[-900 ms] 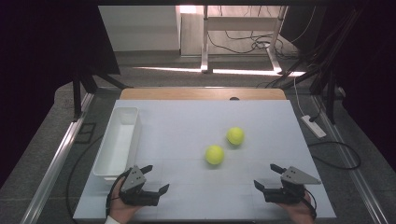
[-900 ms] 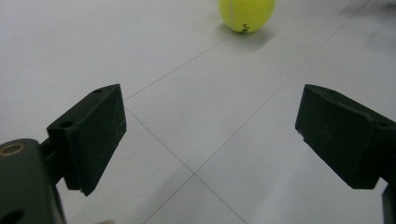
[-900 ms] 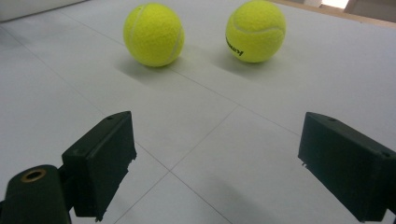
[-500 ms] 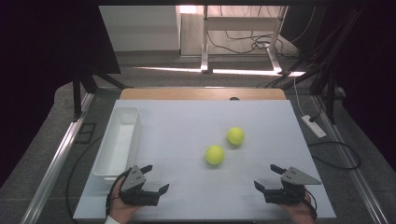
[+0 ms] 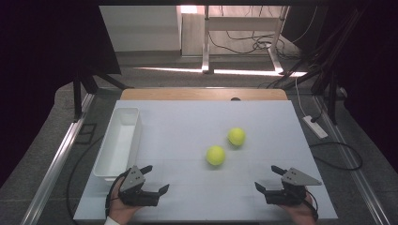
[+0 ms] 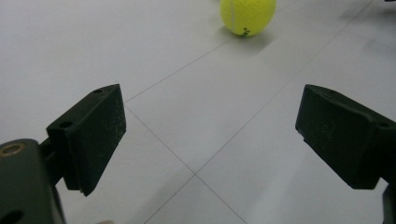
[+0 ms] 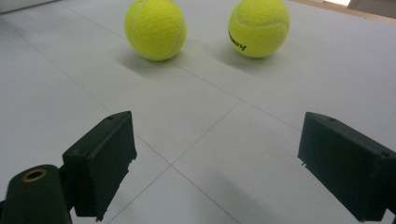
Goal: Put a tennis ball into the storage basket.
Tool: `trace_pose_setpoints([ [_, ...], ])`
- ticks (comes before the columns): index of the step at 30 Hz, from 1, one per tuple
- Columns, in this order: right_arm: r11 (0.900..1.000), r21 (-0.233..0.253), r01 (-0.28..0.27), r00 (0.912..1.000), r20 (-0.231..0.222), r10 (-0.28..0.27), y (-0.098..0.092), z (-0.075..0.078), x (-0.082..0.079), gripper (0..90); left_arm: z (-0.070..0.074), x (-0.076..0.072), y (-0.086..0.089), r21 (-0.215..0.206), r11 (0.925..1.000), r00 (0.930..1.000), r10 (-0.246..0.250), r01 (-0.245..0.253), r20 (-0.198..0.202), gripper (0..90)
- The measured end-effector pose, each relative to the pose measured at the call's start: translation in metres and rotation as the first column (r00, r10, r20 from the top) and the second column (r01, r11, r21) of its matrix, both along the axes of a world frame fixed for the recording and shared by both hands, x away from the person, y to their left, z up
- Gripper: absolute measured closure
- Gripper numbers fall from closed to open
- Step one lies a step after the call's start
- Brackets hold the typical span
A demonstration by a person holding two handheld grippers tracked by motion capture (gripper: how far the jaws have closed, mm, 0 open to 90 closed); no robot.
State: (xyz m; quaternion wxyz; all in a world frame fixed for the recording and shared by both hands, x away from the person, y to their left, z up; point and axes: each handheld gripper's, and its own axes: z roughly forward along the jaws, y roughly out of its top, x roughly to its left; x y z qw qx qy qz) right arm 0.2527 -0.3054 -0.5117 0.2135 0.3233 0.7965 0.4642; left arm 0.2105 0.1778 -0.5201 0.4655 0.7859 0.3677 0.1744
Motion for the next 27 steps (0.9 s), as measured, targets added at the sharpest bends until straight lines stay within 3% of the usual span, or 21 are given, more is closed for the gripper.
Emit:
trace_pose_setpoints([
  [17,1.000,0.022,0.008,0.9999,-0.012,-0.007,0.0009,0.0000,0.0001,11.0,0.0027,-0.0004,-0.0031,0.002,1.0000,0.9999,-0.009,0.009,-0.008,9.6],
  [27,1.000,0.013,0.004,0.9999,-0.015,-0.004,0.0019,-0.0010,0.0019,11.1,0.0087,-0.0003,0.0004,-0.020,0.9998,1.0000,-0.009,0.009,-0.003,10.0],
])
